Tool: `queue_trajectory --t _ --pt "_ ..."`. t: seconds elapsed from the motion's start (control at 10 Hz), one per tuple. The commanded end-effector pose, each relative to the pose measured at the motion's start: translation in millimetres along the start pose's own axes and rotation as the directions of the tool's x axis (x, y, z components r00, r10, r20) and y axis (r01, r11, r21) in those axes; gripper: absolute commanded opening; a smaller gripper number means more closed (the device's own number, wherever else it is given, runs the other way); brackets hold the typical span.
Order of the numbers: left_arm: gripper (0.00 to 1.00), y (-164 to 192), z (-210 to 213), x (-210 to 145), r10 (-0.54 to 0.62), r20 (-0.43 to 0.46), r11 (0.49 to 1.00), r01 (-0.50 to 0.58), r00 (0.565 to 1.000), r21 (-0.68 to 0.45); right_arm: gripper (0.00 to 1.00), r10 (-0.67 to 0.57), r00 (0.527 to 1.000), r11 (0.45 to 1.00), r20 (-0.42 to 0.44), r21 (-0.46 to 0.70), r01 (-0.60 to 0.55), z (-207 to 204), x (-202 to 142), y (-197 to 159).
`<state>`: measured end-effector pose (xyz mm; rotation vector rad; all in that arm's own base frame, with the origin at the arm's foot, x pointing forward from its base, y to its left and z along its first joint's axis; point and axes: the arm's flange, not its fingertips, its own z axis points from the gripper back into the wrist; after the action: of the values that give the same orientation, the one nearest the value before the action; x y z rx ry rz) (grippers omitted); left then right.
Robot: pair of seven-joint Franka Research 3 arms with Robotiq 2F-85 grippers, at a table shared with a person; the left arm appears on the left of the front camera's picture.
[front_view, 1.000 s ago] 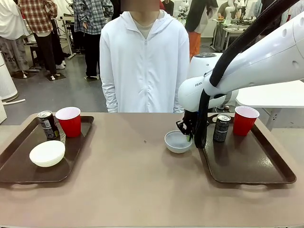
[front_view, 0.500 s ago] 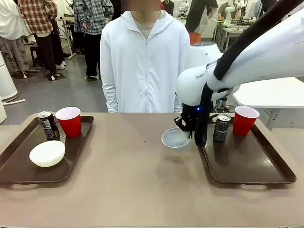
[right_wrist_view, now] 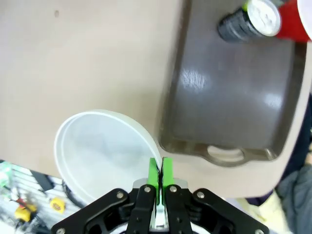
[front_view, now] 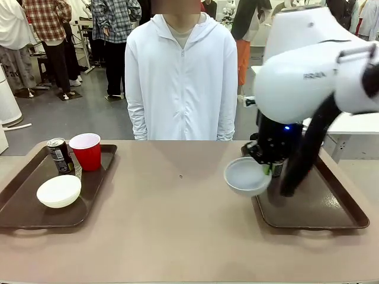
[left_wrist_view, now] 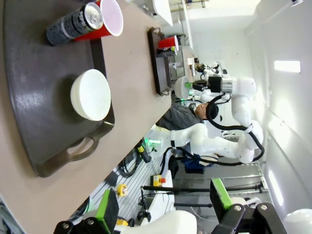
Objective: Prepare tableware on both trays.
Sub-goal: Pick up a Picnic Bowl from the table and place it on a Handle tray.
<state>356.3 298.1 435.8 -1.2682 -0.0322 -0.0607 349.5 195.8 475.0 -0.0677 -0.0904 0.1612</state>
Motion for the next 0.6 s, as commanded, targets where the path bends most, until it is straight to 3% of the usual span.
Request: queue_trajectory --t 0.0,0.2,0.5 --pt "1.0 -2.4 -0.1 -2.8 0.009 -0.002 1.0 -0.009 1.0 0.018 0.0 -0.015 1.0 0.999 -0.009 0.038 0.015 -31.8 -11.0 -45.4" --pt "1.0 -2.4 -0.1 -2.8 0.009 -0.002 1.0 -0.009 1.0 0.018 0.0 0.047 0.999 0.999 0.01 0.012 -0.047 -59.0 -18.7 -94.3" --pt "1.0 -2.4 -0.1 -2.8 0.009 -0.002 1.0 -0.009 1.0 0.018 0.0 0.031 0.998 0.999 0.052 -0.044 -0.028 -85.9 -12.9 -138.7"
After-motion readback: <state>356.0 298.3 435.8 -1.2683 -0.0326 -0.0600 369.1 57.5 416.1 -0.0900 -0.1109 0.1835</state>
